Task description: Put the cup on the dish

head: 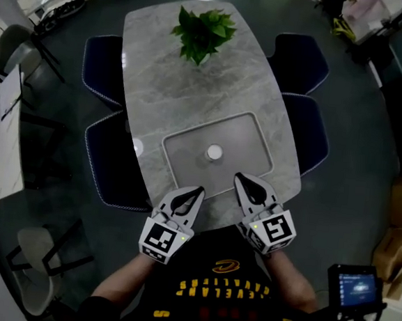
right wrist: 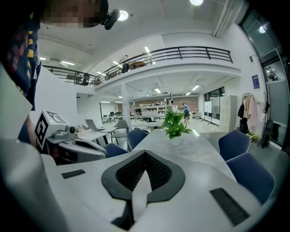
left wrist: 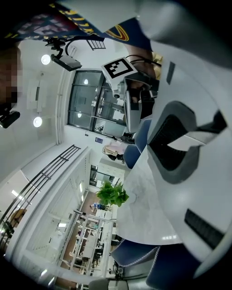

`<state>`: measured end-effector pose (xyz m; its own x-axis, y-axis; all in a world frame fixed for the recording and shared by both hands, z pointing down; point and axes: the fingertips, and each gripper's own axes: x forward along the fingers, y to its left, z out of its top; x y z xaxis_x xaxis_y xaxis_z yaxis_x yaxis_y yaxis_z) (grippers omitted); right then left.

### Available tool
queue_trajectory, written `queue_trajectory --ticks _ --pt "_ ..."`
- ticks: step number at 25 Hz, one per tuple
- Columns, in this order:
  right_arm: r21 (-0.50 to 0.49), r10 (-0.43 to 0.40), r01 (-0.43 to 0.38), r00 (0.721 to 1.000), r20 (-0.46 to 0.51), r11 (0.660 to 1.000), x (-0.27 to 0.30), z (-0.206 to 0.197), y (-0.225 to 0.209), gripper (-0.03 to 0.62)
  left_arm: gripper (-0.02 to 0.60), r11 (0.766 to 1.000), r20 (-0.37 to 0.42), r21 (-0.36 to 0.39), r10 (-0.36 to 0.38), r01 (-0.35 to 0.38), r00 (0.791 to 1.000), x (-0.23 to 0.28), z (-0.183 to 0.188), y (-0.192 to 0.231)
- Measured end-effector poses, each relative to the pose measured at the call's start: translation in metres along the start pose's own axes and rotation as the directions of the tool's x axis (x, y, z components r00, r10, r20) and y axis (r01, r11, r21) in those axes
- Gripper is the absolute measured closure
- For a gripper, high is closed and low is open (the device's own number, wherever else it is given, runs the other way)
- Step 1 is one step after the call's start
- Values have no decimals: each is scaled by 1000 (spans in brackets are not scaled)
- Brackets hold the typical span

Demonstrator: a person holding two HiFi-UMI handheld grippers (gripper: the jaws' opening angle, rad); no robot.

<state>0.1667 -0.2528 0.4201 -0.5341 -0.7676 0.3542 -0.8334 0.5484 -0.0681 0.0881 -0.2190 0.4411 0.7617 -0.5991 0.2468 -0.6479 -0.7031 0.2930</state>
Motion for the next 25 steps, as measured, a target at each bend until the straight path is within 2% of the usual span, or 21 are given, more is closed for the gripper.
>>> queue_trajectory --ticks 7,12,25 --pt "25 -17 16 999 34 1000 -4 16 10 588 581 999 40 -44 -24 26 999 -14 22 -3" --pt "5 -31 30 999 41 1000 -4 21 13 588 581 999 75 -27 -26 28 997 -17 41 -3" --pt "40 -33 31 998 57 999 -6 14 0 588 581 999 26 -46 -26 27 999 0 26 -5"
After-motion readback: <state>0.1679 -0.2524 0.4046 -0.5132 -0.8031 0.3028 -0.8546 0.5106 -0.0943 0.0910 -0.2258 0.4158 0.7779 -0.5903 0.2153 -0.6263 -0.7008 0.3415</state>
